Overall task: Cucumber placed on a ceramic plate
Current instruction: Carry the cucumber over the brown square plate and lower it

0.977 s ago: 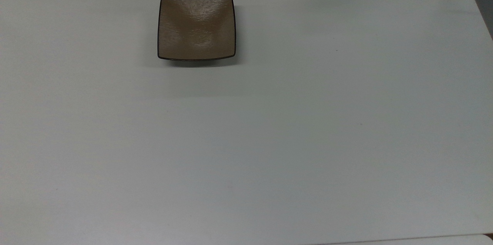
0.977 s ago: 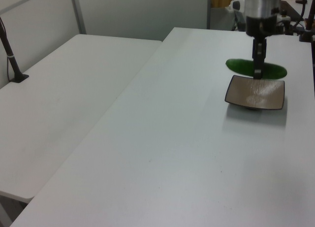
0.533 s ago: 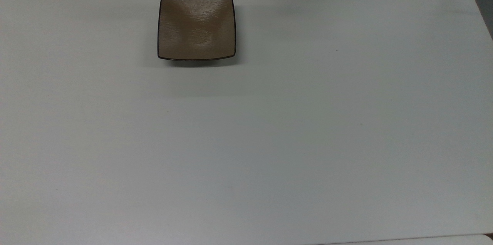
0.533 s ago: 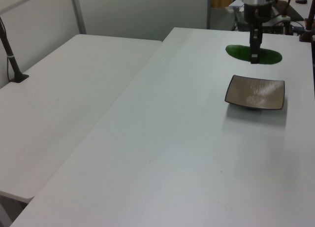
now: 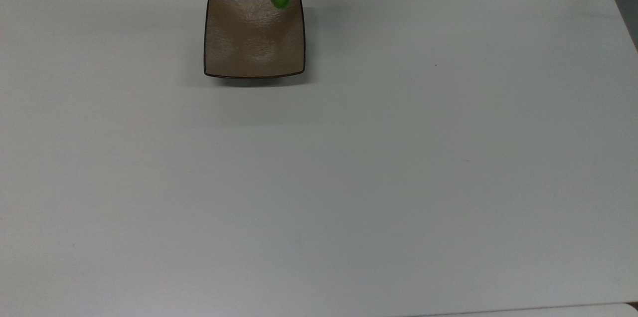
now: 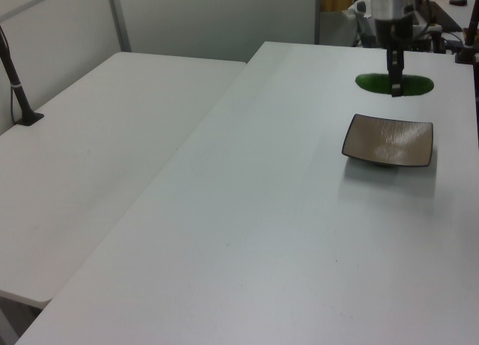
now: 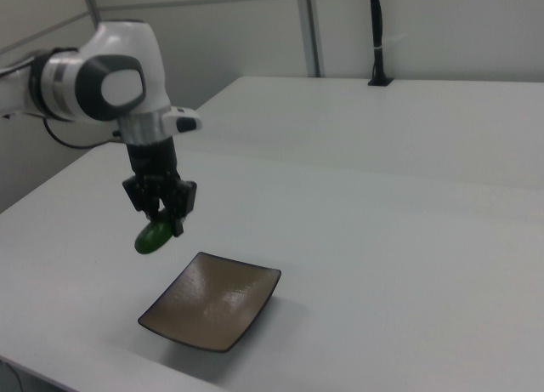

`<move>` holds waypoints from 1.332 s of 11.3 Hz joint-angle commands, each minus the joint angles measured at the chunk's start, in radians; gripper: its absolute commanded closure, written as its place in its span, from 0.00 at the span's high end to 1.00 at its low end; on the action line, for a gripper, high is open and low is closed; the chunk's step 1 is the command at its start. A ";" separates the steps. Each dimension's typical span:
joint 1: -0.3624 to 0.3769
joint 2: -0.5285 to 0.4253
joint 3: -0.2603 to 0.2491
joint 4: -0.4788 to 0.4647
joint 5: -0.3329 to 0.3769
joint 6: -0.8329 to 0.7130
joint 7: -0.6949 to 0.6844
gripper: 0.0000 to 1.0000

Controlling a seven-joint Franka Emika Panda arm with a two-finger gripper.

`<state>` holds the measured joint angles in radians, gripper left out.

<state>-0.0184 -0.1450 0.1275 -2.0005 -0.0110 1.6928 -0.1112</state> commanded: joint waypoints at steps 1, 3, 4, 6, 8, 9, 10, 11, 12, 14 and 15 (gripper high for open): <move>-0.055 -0.005 0.000 -0.168 -0.042 0.201 -0.044 0.09; -0.069 0.074 0.000 -0.202 -0.076 0.302 -0.044 0.10; -0.069 0.128 0.000 -0.202 -0.076 0.370 -0.042 0.10; -0.075 0.189 0.000 -0.213 -0.078 0.459 -0.044 0.10; -0.077 0.222 -0.002 -0.218 -0.079 0.485 -0.042 0.12; -0.078 0.222 -0.002 -0.219 -0.079 0.485 -0.042 0.17; -0.092 0.217 -0.006 -0.218 -0.079 0.485 -0.041 0.42; -0.092 0.210 -0.008 -0.218 -0.079 0.475 -0.042 0.54; -0.092 0.202 -0.008 -0.216 -0.079 0.473 -0.042 0.74; -0.092 0.190 -0.008 -0.211 -0.079 0.470 -0.033 0.93; -0.090 0.174 -0.008 -0.210 -0.076 0.467 -0.028 0.98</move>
<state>-0.1140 0.0737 0.1254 -2.2034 -0.0752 2.1589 -0.1364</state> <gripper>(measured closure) 0.189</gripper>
